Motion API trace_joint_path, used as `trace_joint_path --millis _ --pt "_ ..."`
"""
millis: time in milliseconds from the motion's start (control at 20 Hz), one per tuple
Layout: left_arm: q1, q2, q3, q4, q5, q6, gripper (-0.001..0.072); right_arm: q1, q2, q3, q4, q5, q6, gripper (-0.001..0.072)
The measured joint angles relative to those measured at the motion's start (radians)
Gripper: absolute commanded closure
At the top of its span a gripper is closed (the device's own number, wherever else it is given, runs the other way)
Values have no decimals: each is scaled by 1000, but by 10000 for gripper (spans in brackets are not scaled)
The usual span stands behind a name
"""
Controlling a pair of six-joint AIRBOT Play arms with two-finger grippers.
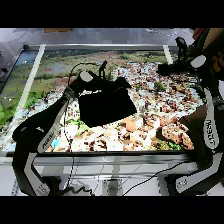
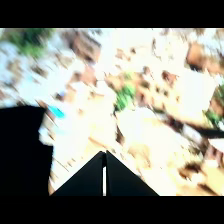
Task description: Fold the clothes and pants, and hang the long-sleeved shirts on hangers.
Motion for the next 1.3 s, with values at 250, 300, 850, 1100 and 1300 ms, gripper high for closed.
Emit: trace_joint_path --millis 250,300,850,1100,1300 --pt "97 83 0 63 -24 160 700 -22 -52 -164 86 166 -37 48" --pt "117 104 0 95 -26 179 700 -11 -60 -188 122 167 -40 12" --pt "229 220 0 282 -117 232 699 245 -117 -200 231 -171 117 21" --pt "233 223 0 298 -141 234 699 307 -155 -119 115 -131 153 22" --pt "234 224 0 301 -162 235 699 312 -167 -97 -48 -66 220 43"
